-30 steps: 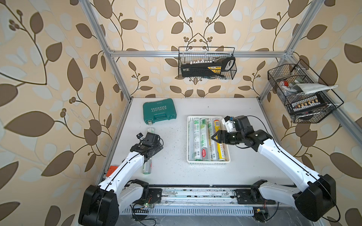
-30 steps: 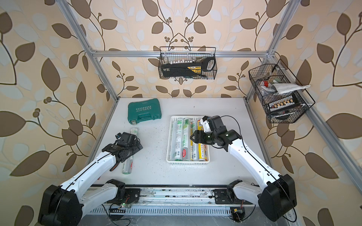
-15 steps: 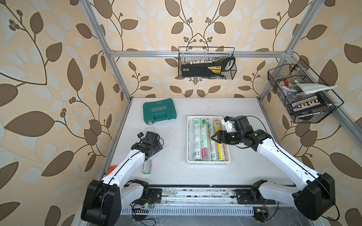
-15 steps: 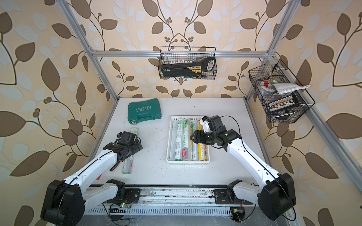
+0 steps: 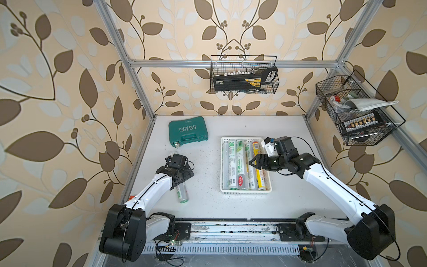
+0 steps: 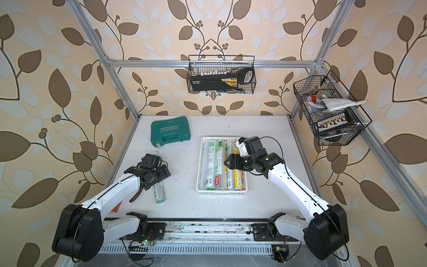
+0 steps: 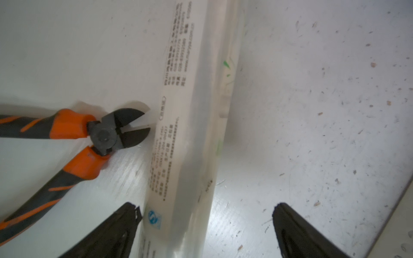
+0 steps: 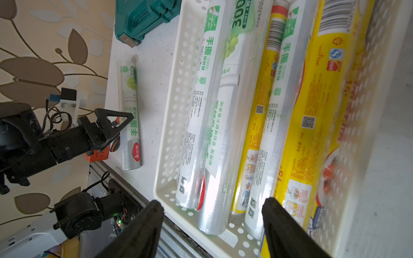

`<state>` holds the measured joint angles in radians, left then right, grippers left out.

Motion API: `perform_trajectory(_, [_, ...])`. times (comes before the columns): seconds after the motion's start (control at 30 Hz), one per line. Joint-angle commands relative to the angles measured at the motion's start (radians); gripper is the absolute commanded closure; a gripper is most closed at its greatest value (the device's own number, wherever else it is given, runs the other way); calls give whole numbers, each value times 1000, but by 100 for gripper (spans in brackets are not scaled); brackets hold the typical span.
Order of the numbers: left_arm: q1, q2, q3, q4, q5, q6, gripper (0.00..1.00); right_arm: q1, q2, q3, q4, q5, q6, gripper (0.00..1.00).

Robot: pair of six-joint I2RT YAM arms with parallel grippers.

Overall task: Put the plastic wrap into the basket
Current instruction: Pick up the plastic wrap from the center of the board.

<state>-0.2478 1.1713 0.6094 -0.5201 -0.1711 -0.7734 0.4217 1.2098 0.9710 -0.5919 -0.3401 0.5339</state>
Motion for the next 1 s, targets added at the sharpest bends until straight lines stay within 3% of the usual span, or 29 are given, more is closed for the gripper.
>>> perform_trajectory(0.0, [3, 22, 43, 10, -6, 45, 1, 6, 10, 34, -9, 3, -11, 27])
perform_trajectory(0.3, [5, 188, 121, -3, 3, 39, 6, 4, 3, 35, -16, 7, -16, 27])
perform_trajectory(0.5, [7, 302, 176, -28, 4, 43, 20, 5, 5, 34, -16, 8, -19, 27])
perform_trajectory(0.97, [-5, 323, 197, -34, 10, 56, 46, 5, 22, 35, -9, 3, -22, 27])
